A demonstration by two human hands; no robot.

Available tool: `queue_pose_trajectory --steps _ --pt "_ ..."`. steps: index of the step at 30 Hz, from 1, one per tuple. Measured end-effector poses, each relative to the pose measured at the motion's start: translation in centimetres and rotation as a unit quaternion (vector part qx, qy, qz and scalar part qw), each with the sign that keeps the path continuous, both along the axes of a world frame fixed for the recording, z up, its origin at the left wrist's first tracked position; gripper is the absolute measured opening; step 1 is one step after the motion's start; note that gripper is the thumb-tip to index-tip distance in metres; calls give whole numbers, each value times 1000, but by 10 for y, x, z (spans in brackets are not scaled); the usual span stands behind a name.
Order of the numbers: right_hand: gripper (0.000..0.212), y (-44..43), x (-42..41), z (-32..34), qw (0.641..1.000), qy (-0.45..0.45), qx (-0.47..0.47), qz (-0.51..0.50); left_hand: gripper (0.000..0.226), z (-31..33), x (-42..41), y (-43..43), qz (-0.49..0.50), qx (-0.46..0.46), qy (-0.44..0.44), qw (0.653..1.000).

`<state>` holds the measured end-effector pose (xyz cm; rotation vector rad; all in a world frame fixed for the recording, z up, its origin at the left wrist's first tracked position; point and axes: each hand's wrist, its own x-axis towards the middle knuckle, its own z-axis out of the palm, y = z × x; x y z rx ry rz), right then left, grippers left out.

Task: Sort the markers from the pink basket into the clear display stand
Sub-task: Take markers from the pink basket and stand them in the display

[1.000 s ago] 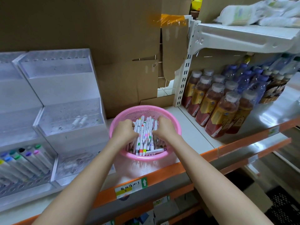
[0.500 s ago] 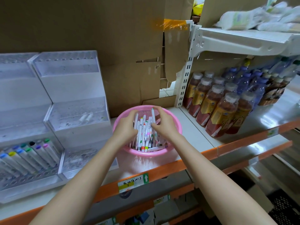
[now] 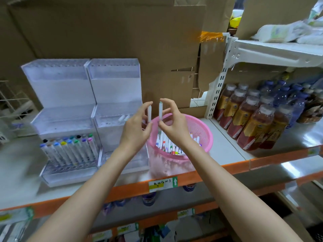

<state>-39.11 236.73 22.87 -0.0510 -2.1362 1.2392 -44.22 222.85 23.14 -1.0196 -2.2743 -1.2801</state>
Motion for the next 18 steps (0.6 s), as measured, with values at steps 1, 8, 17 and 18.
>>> queue_pose_trajectory --steps 1,8,17,18 --pt "60 -10 -3 1 1000 3 4 8 57 2 -1 -10 12 4 5 1000" --pt "59 -87 -24 2 998 -1 34 60 58 1 -12 -94 75 14 25 997" --pt "59 -187 -51 -1 994 -12 48 101 56 0 -34 -204 116 44 16 992" --pt "58 -196 -53 -1 993 -16 47 104 56 0 -35 -214 117 47 13 992"
